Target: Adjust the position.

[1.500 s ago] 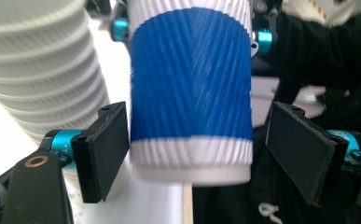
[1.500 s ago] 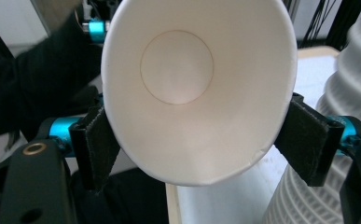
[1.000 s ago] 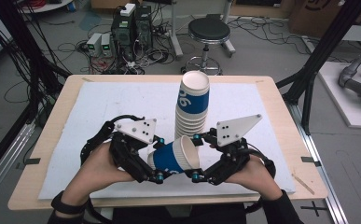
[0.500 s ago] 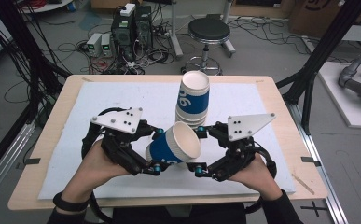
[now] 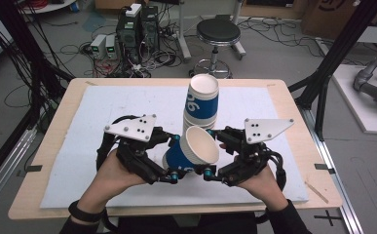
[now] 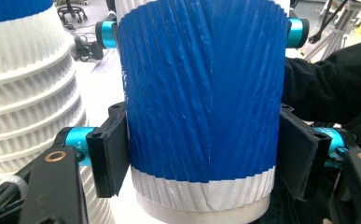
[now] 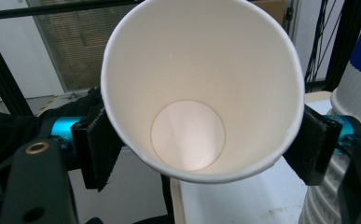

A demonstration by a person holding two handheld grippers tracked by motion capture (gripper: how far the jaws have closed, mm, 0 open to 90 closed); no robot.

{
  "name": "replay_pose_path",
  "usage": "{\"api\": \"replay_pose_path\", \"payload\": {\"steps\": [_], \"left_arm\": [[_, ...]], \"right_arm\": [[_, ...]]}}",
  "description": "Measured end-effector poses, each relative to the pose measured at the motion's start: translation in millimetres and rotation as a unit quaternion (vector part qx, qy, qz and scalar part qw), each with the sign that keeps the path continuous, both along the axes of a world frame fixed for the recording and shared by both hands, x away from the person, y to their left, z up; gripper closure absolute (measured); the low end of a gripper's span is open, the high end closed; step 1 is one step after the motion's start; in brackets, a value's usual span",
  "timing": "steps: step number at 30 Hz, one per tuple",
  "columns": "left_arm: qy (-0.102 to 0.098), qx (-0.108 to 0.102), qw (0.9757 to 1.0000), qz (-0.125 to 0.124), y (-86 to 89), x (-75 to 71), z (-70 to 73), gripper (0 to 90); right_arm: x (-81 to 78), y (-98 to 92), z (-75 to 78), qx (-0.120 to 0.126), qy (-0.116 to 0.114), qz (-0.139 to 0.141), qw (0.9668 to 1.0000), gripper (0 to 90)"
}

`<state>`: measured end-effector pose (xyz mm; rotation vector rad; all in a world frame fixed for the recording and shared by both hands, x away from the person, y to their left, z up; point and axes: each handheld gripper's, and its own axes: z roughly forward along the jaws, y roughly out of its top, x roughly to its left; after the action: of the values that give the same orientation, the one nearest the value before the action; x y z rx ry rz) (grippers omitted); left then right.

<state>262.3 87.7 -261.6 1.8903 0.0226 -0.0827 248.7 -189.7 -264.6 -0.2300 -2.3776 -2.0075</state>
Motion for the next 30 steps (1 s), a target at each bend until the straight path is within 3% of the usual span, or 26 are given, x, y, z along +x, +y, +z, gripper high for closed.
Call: {"api": "replay_pose_path", "payload": {"steps": [7, 13, 22, 27, 30], "left_arm": [[-0.005, 0.019, 0.9998, -0.001, -1.4, -0.3, -1.0, 28.4], [0.004, 0.063, 0.9980, 0.011, 0.0, 0.3, 0.3, 23.0], [0.004, 0.093, 0.9955, 0.016, -4.8, -2.6, 0.7, 22.8], [0.007, 0.102, 0.9947, 0.007, -11.1, -3.0, -3.0, 22.9], [0.009, 0.106, 0.9944, 0.003, -12.2, -2.7, -5.0, 27.4]], "right_arm": [[-0.1, 0.5, -0.3, -0.015, -0.006, 0.004, 0.9999, 24.7], [-0.6, 1.6, 1.5, -0.046, -0.020, -0.002, 0.9987, 24.8], [-2.9, 7.2, 3.2, -0.101, -0.021, -0.001, 0.9946, 25.0], [-4.0, 10.4, 2.5, -0.112, -0.024, 0.003, 0.9935, 25.0], [-3.3, 10.9, 2.2, -0.116, -0.026, 0.005, 0.9929, 25.1]]}}
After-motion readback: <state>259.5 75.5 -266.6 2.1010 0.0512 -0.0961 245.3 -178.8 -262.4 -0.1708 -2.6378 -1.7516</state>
